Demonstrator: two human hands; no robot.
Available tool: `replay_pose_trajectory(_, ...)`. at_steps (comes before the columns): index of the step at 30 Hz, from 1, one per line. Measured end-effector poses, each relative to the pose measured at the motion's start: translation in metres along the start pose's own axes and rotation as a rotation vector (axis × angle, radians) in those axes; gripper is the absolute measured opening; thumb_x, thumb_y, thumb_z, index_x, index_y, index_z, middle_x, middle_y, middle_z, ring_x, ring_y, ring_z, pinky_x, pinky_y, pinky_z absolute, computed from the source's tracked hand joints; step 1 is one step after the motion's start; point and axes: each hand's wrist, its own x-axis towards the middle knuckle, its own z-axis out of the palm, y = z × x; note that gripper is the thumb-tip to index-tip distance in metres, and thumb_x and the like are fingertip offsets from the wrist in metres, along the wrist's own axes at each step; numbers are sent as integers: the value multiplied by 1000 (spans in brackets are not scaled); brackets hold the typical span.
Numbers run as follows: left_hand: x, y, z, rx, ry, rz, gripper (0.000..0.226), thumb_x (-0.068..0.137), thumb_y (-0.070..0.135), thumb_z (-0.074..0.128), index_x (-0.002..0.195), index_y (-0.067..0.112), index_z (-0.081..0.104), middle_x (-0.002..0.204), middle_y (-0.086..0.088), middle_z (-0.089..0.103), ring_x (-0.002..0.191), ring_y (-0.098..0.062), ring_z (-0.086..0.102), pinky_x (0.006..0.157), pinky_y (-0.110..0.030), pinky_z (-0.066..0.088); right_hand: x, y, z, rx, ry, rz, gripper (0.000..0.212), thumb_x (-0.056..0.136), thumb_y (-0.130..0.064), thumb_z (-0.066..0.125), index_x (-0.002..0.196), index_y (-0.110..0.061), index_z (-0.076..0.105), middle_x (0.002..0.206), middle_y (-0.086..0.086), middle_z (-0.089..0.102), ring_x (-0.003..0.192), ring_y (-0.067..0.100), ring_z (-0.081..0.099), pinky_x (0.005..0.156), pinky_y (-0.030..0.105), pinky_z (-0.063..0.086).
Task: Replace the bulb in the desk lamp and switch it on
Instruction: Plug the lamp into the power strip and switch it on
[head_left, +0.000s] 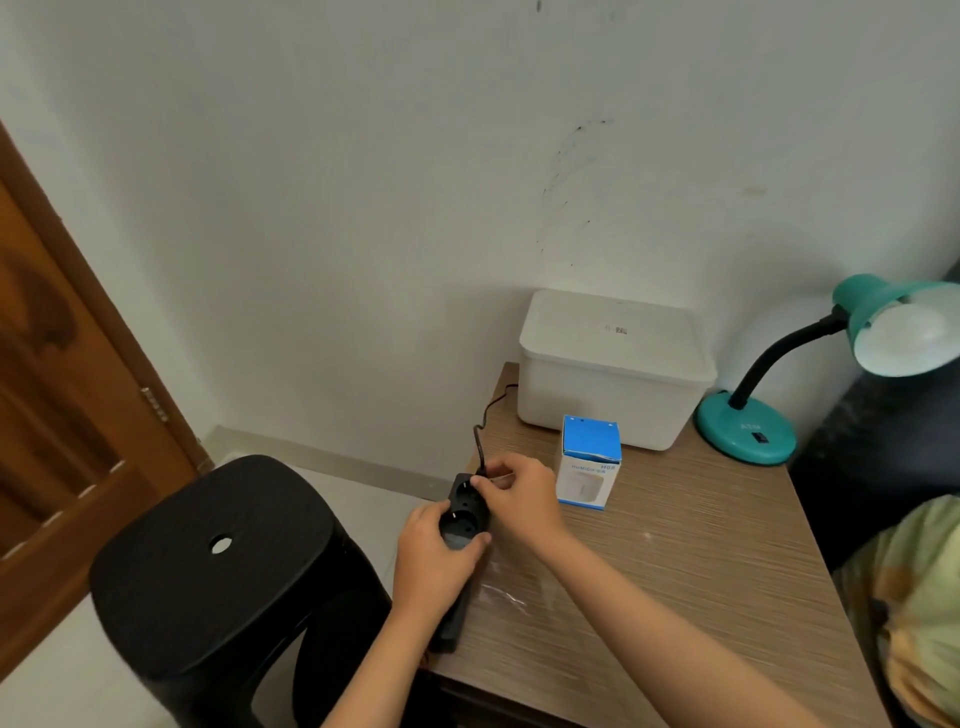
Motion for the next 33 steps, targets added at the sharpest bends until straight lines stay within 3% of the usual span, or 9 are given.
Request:
replay_pose_trajectory(6, 2, -1, 0, -45, 1, -30, 51, 65, 32, 81, 108, 14, 60, 98, 6, 57, 95, -10, 54, 81, -22, 42, 1, 1, 1, -88, -22, -6, 15, 78, -22, 72, 87, -11, 73, 83, 2, 70, 62, 0, 53, 56, 7, 38)
replay_pose_trajectory(13, 3, -2, 0, -80, 6, -51, 51, 63, 30, 83, 107, 15, 61, 97, 8, 55, 94, -9, 53, 81, -22, 41, 5, 1, 0, -112, -48, 17, 16, 74, -23, 75, 80, -9, 72, 76, 6, 71, 67, 11, 60, 65, 23, 49)
replay_pose_trajectory(20, 5, -6, 0, -155, -11, -112, 46, 61, 27, 84, 102, 20, 63, 100, 3, 64, 92, -7, 58, 76, -16, 41, 3, 3, -1, -156, -68, -1, 14, 76, -23, 72, 75, -9, 70, 68, 0, 64, 65, 12, 58, 57, 18, 42)
replay_pose_trajectory(28, 6, -5, -2, -185, -9, -133, 40, 62, 21, 84, 95, 22, 62, 90, 9, 62, 90, -8, 59, 69, -8, 38, 12, 2, -1, -154, -88, -8, 15, 75, -24, 74, 77, -10, 70, 71, 0, 65, 67, 12, 59, 67, 28, 51)
replay_pose_trajectory(33, 5, -5, -2, -186, -11, -140, 45, 62, 21, 85, 101, 17, 64, 93, 7, 63, 90, -8, 58, 75, -16, 40, 15, 4, -5, -151, -141, -30, 14, 74, -24, 75, 77, -11, 70, 70, -2, 63, 65, 10, 56, 67, 28, 49)
